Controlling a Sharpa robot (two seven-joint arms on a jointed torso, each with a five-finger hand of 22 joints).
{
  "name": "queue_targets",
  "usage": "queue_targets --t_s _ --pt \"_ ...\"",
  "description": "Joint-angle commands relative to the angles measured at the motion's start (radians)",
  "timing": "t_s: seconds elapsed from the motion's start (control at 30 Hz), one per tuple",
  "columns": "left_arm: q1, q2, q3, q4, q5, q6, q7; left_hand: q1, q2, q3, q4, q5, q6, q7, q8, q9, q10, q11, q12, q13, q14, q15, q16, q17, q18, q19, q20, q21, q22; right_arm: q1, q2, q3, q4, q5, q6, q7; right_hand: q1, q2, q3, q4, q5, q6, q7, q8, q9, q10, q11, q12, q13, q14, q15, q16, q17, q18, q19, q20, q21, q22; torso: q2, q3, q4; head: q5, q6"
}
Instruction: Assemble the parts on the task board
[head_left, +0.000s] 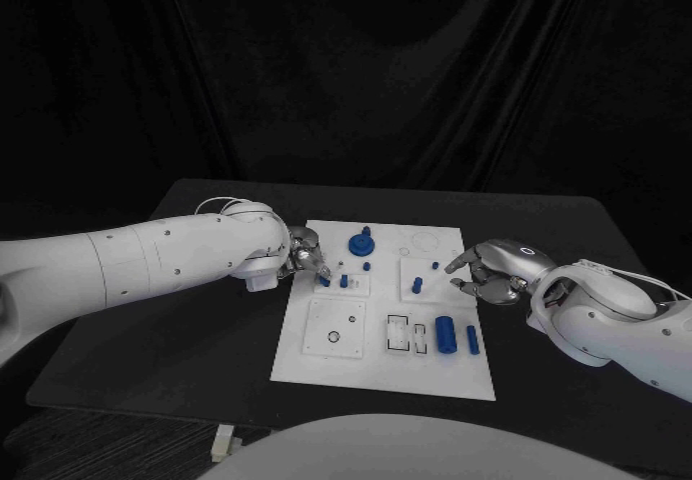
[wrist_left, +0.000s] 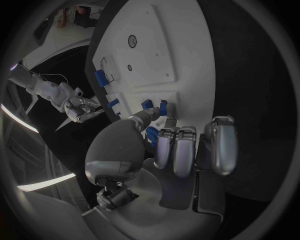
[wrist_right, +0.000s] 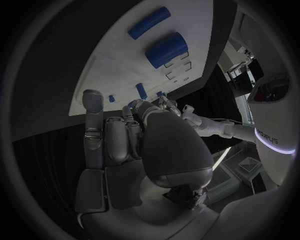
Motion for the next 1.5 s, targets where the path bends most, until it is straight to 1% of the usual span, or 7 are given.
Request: queue_targets --t_s 0.03,0.27,0.43,0.63,1.1,1.3,1.5 --pt "-0.009 -0.001 -0.004 0.003 0.002 0.026 -0.004 0.003 0.010 0.012 -0.006 0.004 0.000 -0.005 -0.005 0.001 0.074 -0.007 -0.004 0.236 0.102 -0.005 0.003 0.263 0.014 -0.008 0.000 -0.006 0.194 -0.003 -0.001 0.000 0.001 -0.002 0.003 -0.018 -0.004 -0.006 0.005 0.002 0.004 0.008 -0.001 -0.002 -0.001 -0.006 0.000 -0.005 0.026 0.037 0.008 -0.006 -0.001 0.011 -0.006 0.003 -0.005 0.057 0.000 0.0001 -0.0003 0.001 0.000" --pt "-0.009 -0.003 -0.004 0.003 0.002 0.028 -0.004 -0.001 0.006 0.014 -0.008 -0.014 -0.002 -0.004 -0.006 0.001 0.072 -0.006 -0.006 0.233 0.102 -0.005 0.003 0.263 0.015 -0.010 0.000 -0.011 0.192 -0.004 0.000 0.000 0.000 -0.002 0.004 -0.018 -0.004 -0.006 0.005 0.002 0.004 0.008 -0.001 -0.002 -0.001 -0.006 0.000 -0.005 0.026 0.037 0.008 -0.006 -0.001 0.011 -0.006 0.003 -0.005 0.057 0.000 -0.0002 -0.0002 0.002 0.000" --pt "-0.010 0.000 -0.004 0.001 0.002 0.034 -0.006 -0.066 0.007 -0.075 0.071 -0.248 -0.005 0.006 -0.037 -0.027 0.072 0.003 -0.006 0.233 0.102 0.004 0.003 0.263 0.015 -0.012 0.008 -0.016 0.192 -0.004 0.001 0.000 0.000 -0.002 0.003 -0.018 -0.004 -0.006 0.005 0.002 0.004 0.008 -0.001 -0.002 -0.001 -0.006 0.000 -0.005 0.026 0.037 0.008 -0.006 -0.001 0.011 -0.006 0.003 -0.005 0.057 0.000 -0.0004 -0.0008 0.002 0.000" --pt "-0.011 0.004 -0.004 -0.003 0.002 0.046 -0.010 -0.128 -0.004 -0.186 0.157 -0.352 0.000 0.020 -0.077 -0.078 0.069 0.016 -0.008 0.231 0.102 0.015 0.003 0.263 0.017 -0.014 0.017 -0.023 0.190 -0.005 0.001 0.000 0.000 -0.002 0.003 -0.018 -0.004 -0.006 0.005 0.002 0.004 0.008 -0.001 -0.002 -0.001 -0.006 0.000 -0.005 0.026 0.037 0.008 -0.006 -0.001 0.011 -0.006 0.003 -0.005 0.057 0.000 0.0001 -0.0003 0.001 0.000" --pt "-0.013 0.005 -0.004 -0.012 0.002 0.054 -0.018 -0.141 0.015 -0.275 0.218 -0.356 0.036 0.012 -0.060 -0.077 0.073 0.011 -0.004 0.235 0.102 0.012 0.003 0.263 0.016 -0.010 0.017 -0.019 0.192 -0.005 0.001 0.000 -0.001 -0.001 0.002 -0.017 -0.004 -0.006 0.005 0.002 0.004 0.008 -0.001 -0.002 -0.001 -0.006 0.000 -0.005 0.026 0.037 0.008 -0.006 -0.001 0.011 -0.006 0.003 -0.005 0.057 0.000 -0.0001 -0.0012 0.001 0.000" --pt "-0.013 -0.007 -0.004 -0.005 0.002 -0.001 0.005 -0.110 0.033 -0.343 0.250 -0.355 0.016 -0.003 0.049 0.045 0.077 -0.002 -0.001 0.237 0.102 0.000 0.003 0.263 0.014 -0.004 0.006 -0.013 0.195 -0.005 -0.002 0.000 0.001 -0.001 -0.003 -0.016 -0.005 -0.007 0.008 0.000 0.004 0.009 0.000 -0.003 -0.001 -0.006 0.000 -0.006 0.025 0.037 0.008 -0.008 -0.003 0.011 -0.007 0.003 -0.009 0.056 0.000 0.0004 -0.0002 -0.004 0.000" --pt "-0.001 -0.045 -0.003 0.027 0.002 -0.113 0.054 -0.108 0.014 -0.454 0.320 -0.358 -0.009 -0.018 0.189 0.199 0.098 -0.017 0.021 0.258 0.102 -0.012 0.003 0.263 0.008 0.017 -0.007 0.015 0.203 -0.005 -0.008 0.000 0.005 -0.001 -0.009 -0.017 -0.006 -0.008 0.008 0.000 0.004 0.009 0.000 -0.003 -0.001 -0.006 0.000 -0.006 0.025 0.037 0.008 -0.009 -0.003 0.011 -0.007 0.003 -0.010 0.056 0.000 0.0000 -0.0003 -0.011 0.000"
